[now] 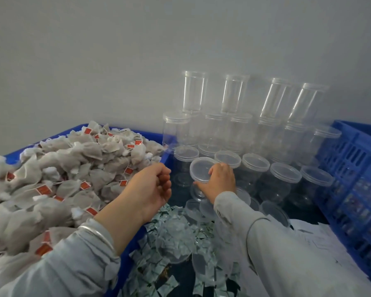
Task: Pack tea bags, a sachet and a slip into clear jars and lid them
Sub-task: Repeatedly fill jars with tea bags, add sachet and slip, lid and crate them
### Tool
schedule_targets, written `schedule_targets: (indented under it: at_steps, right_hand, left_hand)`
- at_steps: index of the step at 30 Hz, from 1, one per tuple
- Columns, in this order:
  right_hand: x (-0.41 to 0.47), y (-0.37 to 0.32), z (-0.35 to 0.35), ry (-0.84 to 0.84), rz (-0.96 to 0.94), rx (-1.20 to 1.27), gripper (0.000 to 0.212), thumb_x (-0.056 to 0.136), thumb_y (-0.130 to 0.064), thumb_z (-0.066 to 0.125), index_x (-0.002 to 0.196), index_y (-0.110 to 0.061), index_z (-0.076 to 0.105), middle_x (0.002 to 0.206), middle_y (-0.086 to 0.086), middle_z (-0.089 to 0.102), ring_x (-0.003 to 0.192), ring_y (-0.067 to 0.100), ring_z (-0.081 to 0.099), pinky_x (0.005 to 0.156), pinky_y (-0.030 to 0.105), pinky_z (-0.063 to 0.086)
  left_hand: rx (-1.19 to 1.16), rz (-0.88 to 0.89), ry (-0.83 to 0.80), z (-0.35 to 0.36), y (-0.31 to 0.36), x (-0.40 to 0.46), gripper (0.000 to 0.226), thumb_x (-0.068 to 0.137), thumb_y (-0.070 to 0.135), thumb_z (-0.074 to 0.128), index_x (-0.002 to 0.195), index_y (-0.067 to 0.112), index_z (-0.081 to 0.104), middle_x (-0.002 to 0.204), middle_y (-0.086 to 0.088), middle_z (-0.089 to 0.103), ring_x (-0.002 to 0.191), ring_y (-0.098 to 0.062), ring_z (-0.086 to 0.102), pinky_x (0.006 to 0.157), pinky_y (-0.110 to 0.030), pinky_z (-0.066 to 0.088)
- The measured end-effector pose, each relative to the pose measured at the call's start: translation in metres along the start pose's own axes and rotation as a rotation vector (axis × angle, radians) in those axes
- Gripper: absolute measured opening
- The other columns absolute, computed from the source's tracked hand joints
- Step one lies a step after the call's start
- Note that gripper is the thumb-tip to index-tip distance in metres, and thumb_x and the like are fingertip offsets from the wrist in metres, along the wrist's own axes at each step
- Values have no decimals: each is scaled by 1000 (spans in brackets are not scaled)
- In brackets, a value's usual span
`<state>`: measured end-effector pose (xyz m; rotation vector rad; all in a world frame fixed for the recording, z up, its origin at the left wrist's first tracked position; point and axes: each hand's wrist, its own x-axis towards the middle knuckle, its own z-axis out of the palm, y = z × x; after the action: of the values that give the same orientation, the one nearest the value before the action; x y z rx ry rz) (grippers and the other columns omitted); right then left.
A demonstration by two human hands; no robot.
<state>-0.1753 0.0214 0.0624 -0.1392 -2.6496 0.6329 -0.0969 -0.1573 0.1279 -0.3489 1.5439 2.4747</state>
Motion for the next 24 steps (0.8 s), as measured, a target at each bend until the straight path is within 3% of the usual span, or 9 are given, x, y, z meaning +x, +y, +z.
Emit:
schedule_targets:
  at_steps: [2, 5, 8, 11, 13, 16, 18, 19, 24]
  right_hand:
    - [-7, -3, -3, 50, -40, 155, 55, 65, -37, 83, 103, -19, 46, 116, 5, 46, 111, 26, 46, 97, 36, 40]
    - [-22, -16, -14, 107, -151, 378, 83, 66, -23, 82, 136, -12, 38, 133, 9, 40, 124, 25, 42, 106, 39, 36]
    - [-46, -32, -30, 85, -323, 469, 95, 69, -25, 80, 146, -11, 26, 145, 10, 34, 134, 18, 32, 112, 36, 30]
    - [-74, -39, -45, 180, -616, 381, 90, 67, -22, 76, 143, -11, 29, 143, 15, 42, 132, 25, 39, 108, 42, 33]
    - [-85, -35, -53, 205, -713, 338, 89, 68, -23, 74, 143, -18, 26, 142, 14, 44, 130, 26, 42, 106, 40, 35]
    - [-89, -17, -69, -64, -611, 283, 105, 69, -32, 80, 143, -38, 7, 148, -2, 32, 137, 14, 28, 113, 39, 28]
    - [-89, 2, -76, -241, -458, 137, 115, 66, -42, 81, 142, -43, -4, 150, -10, 28, 138, 9, 23, 115, 38, 23]
    - [-90, 10, -78, -265, -408, 99, 117, 64, -45, 82, 146, -40, -1, 150, -10, 28, 138, 10, 24, 115, 37, 24]
    - [-109, 16, -79, -110, -419, 56, 103, 64, -49, 79, 146, -27, 20, 144, -11, 34, 133, 11, 30, 111, 28, 23]
  left_hand:
    - [79, 68, 31, 2, -1, 0, 22, 85, 7, 55, 64, 13, 52, 55, 1, 48, 48, -8, 47, 50, -21, 42]
    - [449, 293, 63, 5, -4, 1, 12, 84, 10, 62, 84, 21, 57, 84, 2, 57, 72, -12, 55, 66, -29, 52]
    - [702, 465, -98, 5, -9, -3, 55, 74, 22, 78, 110, 45, 44, 112, 15, 50, 104, -10, 55, 91, -38, 51]
    - [855, 515, -186, 5, -17, -4, 95, 65, 31, 84, 138, 48, 25, 136, 13, 41, 126, -13, 43, 103, -36, 42]
    - [934, 515, -205, 2, -19, -2, 104, 65, 33, 83, 143, 49, 16, 133, 13, 42, 122, -12, 46, 90, -21, 44]
    - [1045, 546, -307, -1, -20, -5, 88, 61, 39, 84, 125, 58, 26, 110, 22, 47, 95, -2, 58, 59, -3, 43]
    - [1087, 565, -373, 0, -23, -8, 81, 58, 43, 85, 111, 64, 28, 106, 22, 48, 87, 7, 60, 59, 1, 41]
    - [1092, 565, -399, 1, -26, -9, 81, 57, 43, 86, 108, 66, 28, 106, 22, 48, 86, 14, 57, 60, 1, 41]
    - [1085, 523, -450, 3, -32, -11, 85, 53, 43, 88, 111, 66, 32, 109, 20, 53, 88, 15, 58, 66, -4, 47]
